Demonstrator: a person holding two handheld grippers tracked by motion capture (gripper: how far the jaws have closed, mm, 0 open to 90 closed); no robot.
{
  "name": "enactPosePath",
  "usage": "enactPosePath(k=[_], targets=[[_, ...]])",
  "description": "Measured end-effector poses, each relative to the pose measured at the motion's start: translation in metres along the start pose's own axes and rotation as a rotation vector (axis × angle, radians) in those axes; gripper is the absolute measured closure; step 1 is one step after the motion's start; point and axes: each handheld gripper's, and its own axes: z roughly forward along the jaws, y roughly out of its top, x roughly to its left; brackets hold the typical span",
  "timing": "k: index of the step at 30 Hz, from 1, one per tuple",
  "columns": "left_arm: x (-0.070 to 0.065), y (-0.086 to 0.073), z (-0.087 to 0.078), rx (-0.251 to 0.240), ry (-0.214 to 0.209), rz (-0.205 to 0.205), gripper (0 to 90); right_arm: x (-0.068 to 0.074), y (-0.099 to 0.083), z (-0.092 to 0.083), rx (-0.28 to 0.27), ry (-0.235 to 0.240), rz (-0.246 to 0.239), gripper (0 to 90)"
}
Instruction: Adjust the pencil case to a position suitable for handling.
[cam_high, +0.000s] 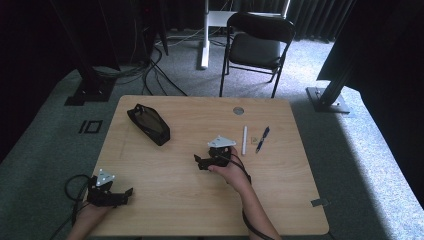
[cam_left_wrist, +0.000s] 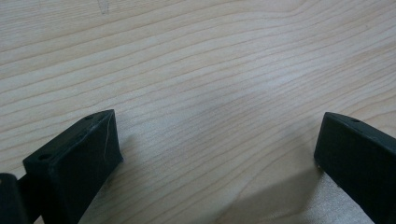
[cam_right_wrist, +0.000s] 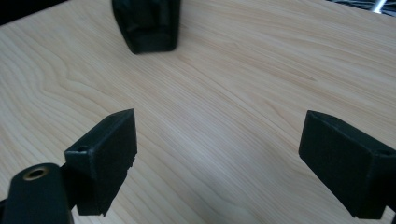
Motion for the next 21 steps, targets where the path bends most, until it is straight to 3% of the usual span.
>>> enactPosePath(k=[13,21], targets=[[0.000,0.000,0.000,0.000,0.000,0.000,0.6,0.023,0.012,0.031,0.004,0.044,-0.040,11.4],[0.000,0.000,0.000,0.000,0.000,0.000,0.6,0.027,0.020,0.046,-0.005,0.072,-0.037,11.4]])
